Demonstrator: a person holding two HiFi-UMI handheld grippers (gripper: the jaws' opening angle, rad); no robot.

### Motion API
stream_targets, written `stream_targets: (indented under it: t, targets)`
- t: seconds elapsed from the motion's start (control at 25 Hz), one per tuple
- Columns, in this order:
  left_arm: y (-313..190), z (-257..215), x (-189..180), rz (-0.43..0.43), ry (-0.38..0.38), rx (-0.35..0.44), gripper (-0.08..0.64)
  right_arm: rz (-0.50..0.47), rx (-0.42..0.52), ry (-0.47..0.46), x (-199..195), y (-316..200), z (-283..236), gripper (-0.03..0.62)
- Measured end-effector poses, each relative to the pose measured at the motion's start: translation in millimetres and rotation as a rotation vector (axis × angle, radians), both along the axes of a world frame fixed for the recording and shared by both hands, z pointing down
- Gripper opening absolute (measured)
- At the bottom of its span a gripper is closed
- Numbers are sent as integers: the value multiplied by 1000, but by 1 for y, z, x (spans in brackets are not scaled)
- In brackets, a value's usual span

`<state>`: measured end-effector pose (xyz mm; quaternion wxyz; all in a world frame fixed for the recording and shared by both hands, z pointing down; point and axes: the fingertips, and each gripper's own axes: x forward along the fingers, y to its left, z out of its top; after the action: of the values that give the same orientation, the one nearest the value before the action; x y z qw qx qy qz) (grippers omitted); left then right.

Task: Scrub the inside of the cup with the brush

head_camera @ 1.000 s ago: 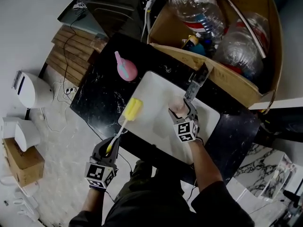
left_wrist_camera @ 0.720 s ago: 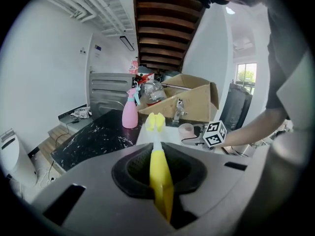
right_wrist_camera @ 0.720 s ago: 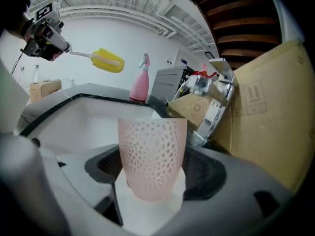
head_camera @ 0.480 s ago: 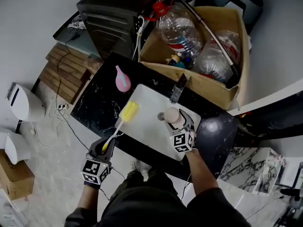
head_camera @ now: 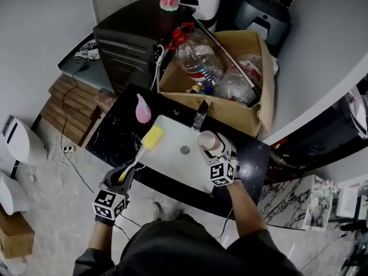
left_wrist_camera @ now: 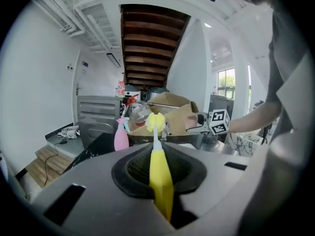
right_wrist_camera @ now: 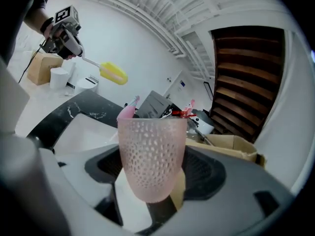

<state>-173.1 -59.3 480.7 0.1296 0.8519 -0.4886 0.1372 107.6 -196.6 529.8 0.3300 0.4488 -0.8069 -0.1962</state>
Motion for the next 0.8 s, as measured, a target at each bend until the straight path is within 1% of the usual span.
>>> stream_targets:
  t: [0.12,0.32,0.8]
  targets:
    - [1,-10,4,40,-2,26,35,2,48,30,5,4,-22,360]
    - [8,-21,15,105,-19,45,35,-16,85,81,5,13,-38,360]
    - [7,-55,72,366,-136,125,35,-145,201,315,-17,23,-66,360]
